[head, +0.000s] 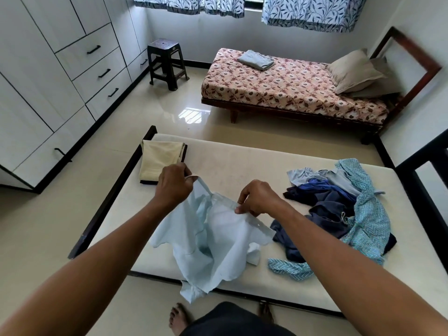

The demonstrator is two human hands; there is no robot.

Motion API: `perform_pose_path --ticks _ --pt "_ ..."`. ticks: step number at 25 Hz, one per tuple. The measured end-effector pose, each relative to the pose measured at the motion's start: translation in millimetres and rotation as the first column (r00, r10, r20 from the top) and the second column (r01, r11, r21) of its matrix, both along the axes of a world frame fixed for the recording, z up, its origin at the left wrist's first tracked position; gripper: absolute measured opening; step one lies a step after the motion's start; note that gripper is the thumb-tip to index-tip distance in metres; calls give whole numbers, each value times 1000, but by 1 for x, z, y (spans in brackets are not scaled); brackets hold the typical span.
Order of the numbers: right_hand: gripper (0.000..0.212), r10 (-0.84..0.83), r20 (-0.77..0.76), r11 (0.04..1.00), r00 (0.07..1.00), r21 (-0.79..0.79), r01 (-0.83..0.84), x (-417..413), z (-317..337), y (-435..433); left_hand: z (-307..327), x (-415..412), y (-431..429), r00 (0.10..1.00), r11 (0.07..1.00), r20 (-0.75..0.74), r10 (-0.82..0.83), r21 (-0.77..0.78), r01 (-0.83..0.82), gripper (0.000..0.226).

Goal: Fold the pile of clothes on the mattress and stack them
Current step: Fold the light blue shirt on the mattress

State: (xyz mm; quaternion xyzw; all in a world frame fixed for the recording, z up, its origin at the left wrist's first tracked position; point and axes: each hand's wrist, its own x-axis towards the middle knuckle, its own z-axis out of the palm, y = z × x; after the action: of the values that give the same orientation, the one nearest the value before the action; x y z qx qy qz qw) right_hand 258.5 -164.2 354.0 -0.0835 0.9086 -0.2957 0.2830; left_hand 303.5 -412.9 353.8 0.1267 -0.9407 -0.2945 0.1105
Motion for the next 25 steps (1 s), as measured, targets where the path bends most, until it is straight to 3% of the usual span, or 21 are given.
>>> perform_pose_path --ticks 4,7,10,13,20,25 --pt "21 -158 408 926 899 -256 279 9 -3 -8 -4 10 3 997 997 78 27 68 -32 22" --pt "23 -204 530 771 823 -431 468 10 -5 -22 -6 19 3 996 958 92 17 283 -42 12" --pt "27 -322 455 661 830 -519 542 13 -5 -33 -6 28 3 998 926 66 9 375 -34 6" --pt "25 -417 316 651 853 -551 522 17 -8 -43 -7 35 4 999 931 31 -19 364 6 5" --pt "19 -302 159 693 940 -641 331 24 -12 -61 -12 39 16 992 899 6 -124 424 110 3" --pt "17 -230 206 699 951 -644 309 18 -10 -54 -14 34 15 994 761 71 -81 649 16 10"
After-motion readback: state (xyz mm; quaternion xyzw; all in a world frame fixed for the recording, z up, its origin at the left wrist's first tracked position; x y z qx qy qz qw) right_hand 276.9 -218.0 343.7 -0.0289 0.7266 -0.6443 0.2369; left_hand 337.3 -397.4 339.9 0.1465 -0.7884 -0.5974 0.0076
